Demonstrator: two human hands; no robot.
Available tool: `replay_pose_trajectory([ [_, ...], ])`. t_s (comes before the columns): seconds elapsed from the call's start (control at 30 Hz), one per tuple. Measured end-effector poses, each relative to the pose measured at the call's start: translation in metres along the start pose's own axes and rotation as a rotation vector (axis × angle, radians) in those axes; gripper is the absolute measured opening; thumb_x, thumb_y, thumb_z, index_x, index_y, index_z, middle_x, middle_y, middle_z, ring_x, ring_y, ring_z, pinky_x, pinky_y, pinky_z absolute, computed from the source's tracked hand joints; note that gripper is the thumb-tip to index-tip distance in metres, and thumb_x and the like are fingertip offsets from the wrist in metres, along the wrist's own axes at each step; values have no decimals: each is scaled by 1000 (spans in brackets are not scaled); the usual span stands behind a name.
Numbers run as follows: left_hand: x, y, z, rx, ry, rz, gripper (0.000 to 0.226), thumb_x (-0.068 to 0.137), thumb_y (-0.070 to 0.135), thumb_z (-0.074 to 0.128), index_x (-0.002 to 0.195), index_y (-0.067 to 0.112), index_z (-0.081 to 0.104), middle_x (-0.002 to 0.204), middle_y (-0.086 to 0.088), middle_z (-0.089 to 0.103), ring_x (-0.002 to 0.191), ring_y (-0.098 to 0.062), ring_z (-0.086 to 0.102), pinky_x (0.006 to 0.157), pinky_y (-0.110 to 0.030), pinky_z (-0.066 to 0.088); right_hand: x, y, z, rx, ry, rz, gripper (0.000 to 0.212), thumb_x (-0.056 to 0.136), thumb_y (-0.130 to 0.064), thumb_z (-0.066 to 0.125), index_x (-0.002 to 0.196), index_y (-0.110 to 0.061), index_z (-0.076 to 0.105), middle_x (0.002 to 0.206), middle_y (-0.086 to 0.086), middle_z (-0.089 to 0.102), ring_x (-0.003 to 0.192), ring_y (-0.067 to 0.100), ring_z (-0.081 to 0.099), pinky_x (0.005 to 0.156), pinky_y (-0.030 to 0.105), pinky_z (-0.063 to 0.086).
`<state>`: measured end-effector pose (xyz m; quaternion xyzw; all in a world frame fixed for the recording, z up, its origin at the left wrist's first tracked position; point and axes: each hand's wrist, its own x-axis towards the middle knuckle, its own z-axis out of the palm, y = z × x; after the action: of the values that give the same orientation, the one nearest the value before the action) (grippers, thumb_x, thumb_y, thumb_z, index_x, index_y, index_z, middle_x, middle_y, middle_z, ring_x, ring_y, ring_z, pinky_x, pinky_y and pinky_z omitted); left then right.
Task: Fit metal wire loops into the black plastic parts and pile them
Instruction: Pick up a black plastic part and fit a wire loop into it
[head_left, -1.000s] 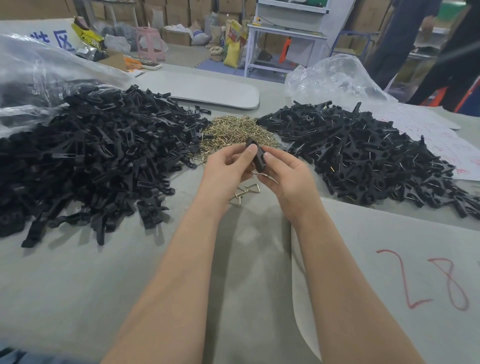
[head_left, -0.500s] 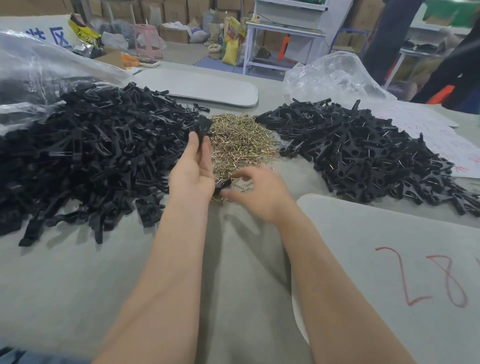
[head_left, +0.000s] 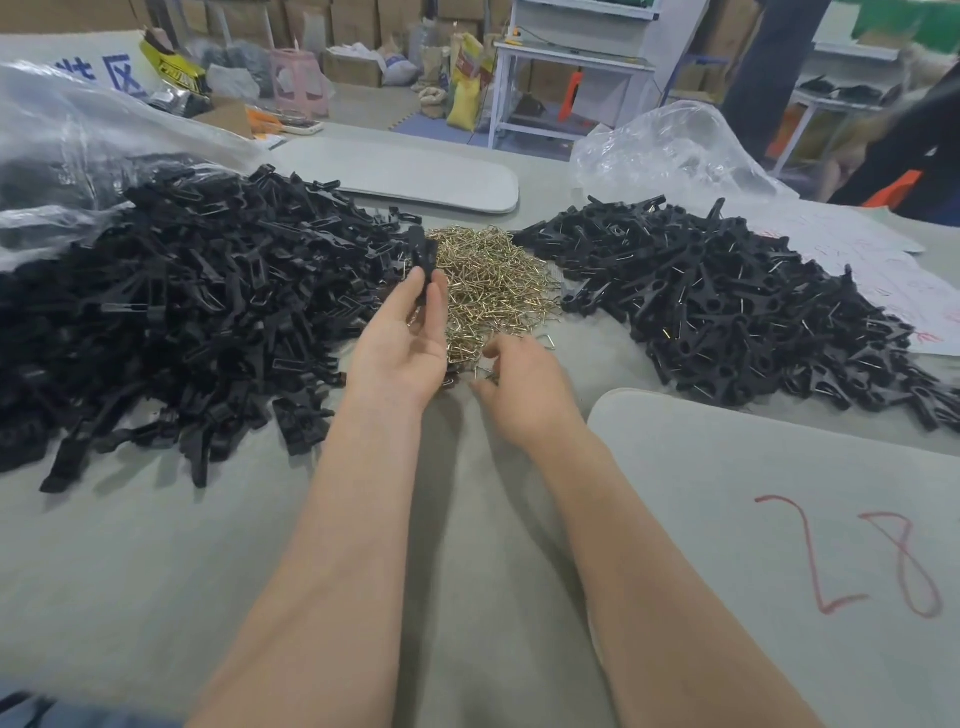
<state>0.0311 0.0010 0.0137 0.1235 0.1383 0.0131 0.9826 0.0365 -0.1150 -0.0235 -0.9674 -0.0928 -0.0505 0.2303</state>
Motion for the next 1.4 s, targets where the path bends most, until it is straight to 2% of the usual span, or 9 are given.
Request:
replay_pose_trajectory([
  [0.23, 3, -9, 0, 218, -54, -92, 14, 95, 11, 54, 97, -2, 58, 93, -13, 64, 85, -18, 65, 77, -26, 56, 3, 0, -8, 51, -47, 65, 29, 88, -19, 62, 115, -10, 58, 117, 11, 61, 113, 28, 54, 88, 30, 40],
  [0.33, 6, -14, -2, 454, -31, -46, 11, 96, 16, 53, 96, 8, 61, 87, -2, 69, 82, -10, 64, 77, -21, 54, 3, 3, -7, 119, 14, 57, 16, 86, -16, 62, 102, -14, 66, 104, 7, 66, 101, 24, 58, 72, 21, 34],
  [0.5, 11, -25, -8, 1106, 49, 357, 13, 89, 23, 65, 99, 15, 63, 86, 7, 64, 79, -3, 58, 82, -22, 47, 9, 18, -19, 545, 178, 143, 13, 87, -15, 65, 95, -5, 69, 69, -2, 62, 65, 14, 57, 64, 20, 41],
  [0.57, 11, -28, -10, 1406, 59, 560, 12, 86, 27, 68, 95, 22, 63, 82, 15, 59, 78, 0, 55, 75, -15, 42, 10, 26, -27, 848, 233, 224, 13, 89, -6, 62, 98, 3, 64, 67, 2, 61, 54, 9, 59, 59, 20, 50],
  [0.7, 10, -34, -11, 1585, -7, 625, 14, 84, 21, 69, 89, 23, 56, 74, 18, 55, 66, 6, 52, 58, -3, 38, 7, 33, -35, 1167, 251, 284, 9, 92, 1, 55, 101, 2, 58, 72, 9, 64, 53, 5, 66, 56, 14, 52],
  [0.8, 8, -35, -11, 1636, 1, 655, 16, 85, 21, 68, 89, 25, 53, 75, 20, 53, 69, -1, 55, 58, -12, 37, 8, 28, -31, 1105, 204, 260, 4, 93, -4, 55, 90, -6, 58, 71, 7, 64, 56, 7, 65, 57, 16, 53],
  [1.03, 9, -30, -11, 1563, 55, 651, 13, 85, 22, 67, 89, 25, 55, 77, 21, 53, 71, 9, 49, 59, 3, 33, 13, 21, -17, 672, 283, 88, 11, 85, -19, 68, 75, -24, 64, 66, -13, 59, 63, -1, 52, 59, 7, 39],
  [1.23, 10, -31, -11, 1601, 51, 598, 14, 86, 19, 65, 92, 26, 55, 79, 20, 54, 72, 3, 53, 58, -7, 32, 12, 21, -15, 701, 175, 161, 26, 82, -11, 67, 66, -28, 59, 70, 0, 64, 77, 22, 64, 80, 41, 54],
  [1.4, 10, -30, -12, 1618, 48, 596, 13, 86, 17, 64, 91, 25, 55, 88, 14, 60, 79, -8, 60, 64, -17, 40, 13, 23, -19, 568, 253, 97, 13, 82, -11, 68, 77, -22, 63, 66, -12, 58, 65, 7, 56, 66, 17, 46],
])
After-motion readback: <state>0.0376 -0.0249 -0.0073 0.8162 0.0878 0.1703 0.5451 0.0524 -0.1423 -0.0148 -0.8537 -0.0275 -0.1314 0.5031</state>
